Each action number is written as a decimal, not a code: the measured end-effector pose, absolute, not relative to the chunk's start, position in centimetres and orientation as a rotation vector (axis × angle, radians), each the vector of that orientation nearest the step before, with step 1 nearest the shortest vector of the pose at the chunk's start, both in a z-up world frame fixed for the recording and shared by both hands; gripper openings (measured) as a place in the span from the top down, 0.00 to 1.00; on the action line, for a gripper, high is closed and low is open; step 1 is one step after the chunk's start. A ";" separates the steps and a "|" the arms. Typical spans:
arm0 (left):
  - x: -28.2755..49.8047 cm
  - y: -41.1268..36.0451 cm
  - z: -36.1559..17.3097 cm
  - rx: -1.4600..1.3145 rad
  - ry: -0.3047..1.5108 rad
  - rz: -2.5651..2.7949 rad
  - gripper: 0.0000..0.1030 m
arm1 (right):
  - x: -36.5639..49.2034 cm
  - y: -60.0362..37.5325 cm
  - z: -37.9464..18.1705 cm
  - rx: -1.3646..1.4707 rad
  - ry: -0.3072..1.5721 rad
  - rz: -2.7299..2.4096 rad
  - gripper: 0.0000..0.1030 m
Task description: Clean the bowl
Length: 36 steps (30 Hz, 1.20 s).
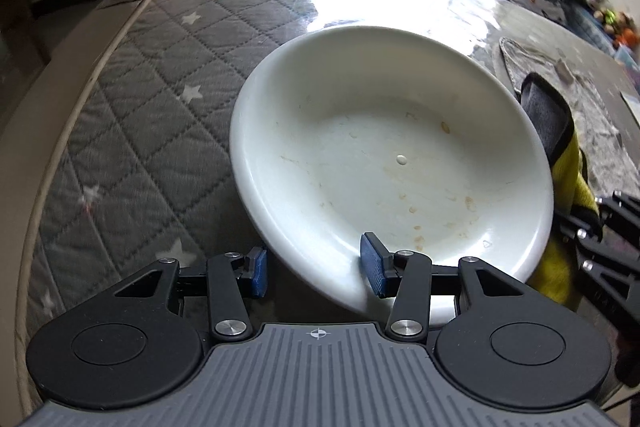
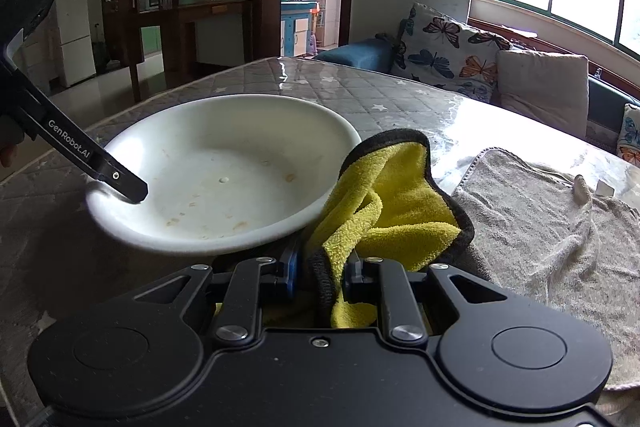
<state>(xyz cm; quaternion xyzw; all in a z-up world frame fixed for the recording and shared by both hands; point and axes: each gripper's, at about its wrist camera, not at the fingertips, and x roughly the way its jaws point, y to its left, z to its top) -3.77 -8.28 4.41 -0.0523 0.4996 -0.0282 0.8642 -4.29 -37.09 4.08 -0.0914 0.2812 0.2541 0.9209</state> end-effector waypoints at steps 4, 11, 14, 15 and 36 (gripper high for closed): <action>-4.7 -8.7 4.8 -0.167 1.043 -0.023 0.51 | -4.9 -37.1 4.2 -0.190 0.576 0.533 0.79; -5.8 -9.5 5.4 -0.222 1.036 0.023 0.51 | -6.1 -37.2 4.4 -0.189 0.573 0.556 0.79; -5.8 -9.6 5.4 -0.226 1.034 0.024 0.51 | -6.6 -37.2 4.4 -0.190 0.569 0.565 0.79; -5.7 -9.5 5.3 -0.232 1.036 0.020 0.52 | -6.7 -37.2 4.4 -0.191 0.567 0.567 0.79; -4.3 -7.3 4.8 -0.023 1.046 -0.114 0.60 | -6.0 -36.7 4.3 -0.192 0.562 0.559 0.79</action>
